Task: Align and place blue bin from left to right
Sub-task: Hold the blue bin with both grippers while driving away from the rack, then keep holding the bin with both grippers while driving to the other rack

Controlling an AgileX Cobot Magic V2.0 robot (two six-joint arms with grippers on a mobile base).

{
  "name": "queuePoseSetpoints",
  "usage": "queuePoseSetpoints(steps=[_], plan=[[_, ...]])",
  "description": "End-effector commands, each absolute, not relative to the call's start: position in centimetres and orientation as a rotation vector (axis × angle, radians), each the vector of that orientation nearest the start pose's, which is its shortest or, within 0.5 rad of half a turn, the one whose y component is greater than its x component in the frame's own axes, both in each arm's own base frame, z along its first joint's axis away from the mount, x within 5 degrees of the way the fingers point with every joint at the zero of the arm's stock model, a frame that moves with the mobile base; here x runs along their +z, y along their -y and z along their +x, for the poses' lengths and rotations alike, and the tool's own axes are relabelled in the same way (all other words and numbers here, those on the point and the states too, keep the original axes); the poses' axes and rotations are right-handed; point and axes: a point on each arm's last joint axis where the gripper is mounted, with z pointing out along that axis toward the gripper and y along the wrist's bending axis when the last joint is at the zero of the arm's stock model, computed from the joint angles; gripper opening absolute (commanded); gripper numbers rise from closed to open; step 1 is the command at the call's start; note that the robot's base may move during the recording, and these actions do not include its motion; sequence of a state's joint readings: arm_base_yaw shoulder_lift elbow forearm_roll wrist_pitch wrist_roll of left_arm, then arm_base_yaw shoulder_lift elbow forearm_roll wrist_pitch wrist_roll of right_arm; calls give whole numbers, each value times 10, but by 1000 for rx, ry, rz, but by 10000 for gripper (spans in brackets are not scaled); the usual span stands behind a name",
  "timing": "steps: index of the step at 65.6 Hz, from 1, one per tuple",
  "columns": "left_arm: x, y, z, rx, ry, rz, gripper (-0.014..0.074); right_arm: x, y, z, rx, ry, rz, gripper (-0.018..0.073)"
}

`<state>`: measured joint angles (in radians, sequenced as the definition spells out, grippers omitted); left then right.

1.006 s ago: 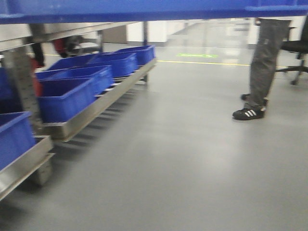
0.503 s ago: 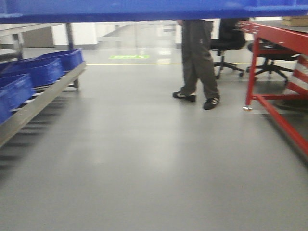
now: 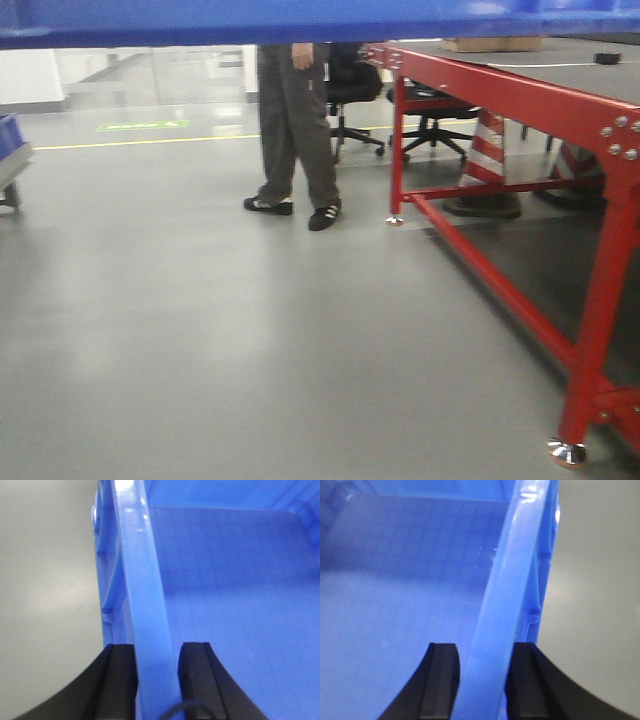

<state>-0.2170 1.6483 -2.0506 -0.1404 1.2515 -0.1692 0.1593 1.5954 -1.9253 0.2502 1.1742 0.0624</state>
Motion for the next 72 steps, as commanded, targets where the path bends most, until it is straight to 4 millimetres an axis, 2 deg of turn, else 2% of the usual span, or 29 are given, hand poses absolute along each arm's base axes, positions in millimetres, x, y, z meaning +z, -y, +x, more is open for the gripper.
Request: queuePoseSetpoints(steps=[1,72], plan=[[497,93,312,-505,-2251,105,-111,482,-72,323,446,-2206,-92,-67],[497,93,312,-505,-2251,105,-111,482,-72,323,446,-2206,-92,-67]])
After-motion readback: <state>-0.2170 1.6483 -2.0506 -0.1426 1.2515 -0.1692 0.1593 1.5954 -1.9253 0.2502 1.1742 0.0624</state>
